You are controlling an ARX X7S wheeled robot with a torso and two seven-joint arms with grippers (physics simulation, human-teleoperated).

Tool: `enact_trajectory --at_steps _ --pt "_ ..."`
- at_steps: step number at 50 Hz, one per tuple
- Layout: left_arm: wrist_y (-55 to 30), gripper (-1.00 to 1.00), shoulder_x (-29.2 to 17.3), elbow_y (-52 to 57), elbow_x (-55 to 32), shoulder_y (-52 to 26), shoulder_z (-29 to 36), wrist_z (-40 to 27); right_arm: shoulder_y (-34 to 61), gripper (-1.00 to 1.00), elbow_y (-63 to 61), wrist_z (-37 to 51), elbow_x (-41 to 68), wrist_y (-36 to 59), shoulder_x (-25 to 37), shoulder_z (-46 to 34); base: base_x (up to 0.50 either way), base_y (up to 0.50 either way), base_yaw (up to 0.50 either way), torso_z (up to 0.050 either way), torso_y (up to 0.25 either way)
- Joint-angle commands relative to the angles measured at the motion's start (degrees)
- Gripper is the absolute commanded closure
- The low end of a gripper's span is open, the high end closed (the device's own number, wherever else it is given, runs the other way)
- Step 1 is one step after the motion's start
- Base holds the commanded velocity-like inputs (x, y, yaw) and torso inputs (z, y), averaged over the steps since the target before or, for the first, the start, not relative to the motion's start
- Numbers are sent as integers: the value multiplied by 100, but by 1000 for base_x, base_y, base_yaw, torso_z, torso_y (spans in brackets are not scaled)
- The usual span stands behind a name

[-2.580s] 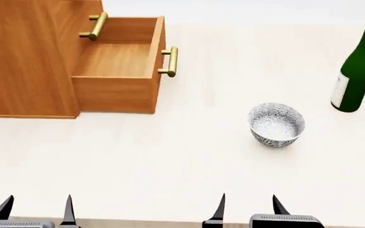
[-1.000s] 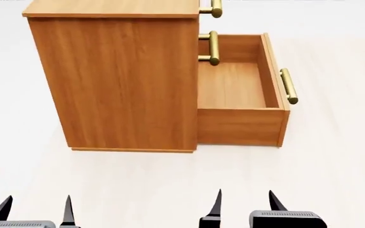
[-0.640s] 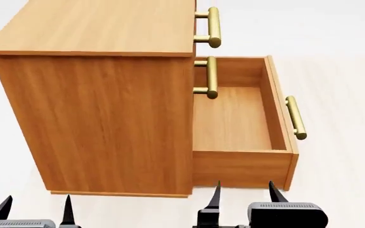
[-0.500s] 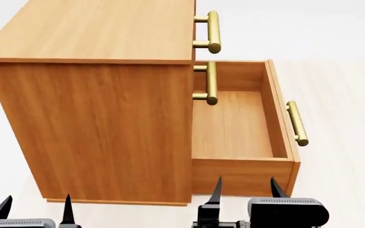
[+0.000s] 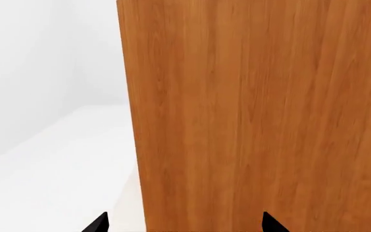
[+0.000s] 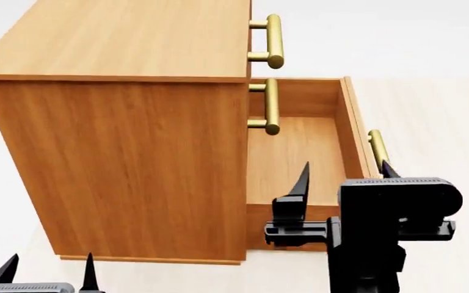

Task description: Close the bottom drawer of the cabinet.

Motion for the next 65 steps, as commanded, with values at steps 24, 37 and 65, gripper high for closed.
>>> enact_trajectory --at_steps 24,37,65 --pt "266 -100 -39 -80 -83 98 92 117 1742 -100 3119 -876 -177 -592 554 120 0 0 0 0 0" --pt "292 -100 -77 -59 -115 110 134 100 1688 -100 3877 -1019 -119 -961 905 420 0 0 0 0 0" --pt "372 -100 -115 -91 -134 118 265 52 1357 -100 5973 -1697 -123 -2704 887 542 0 0 0 0 0"
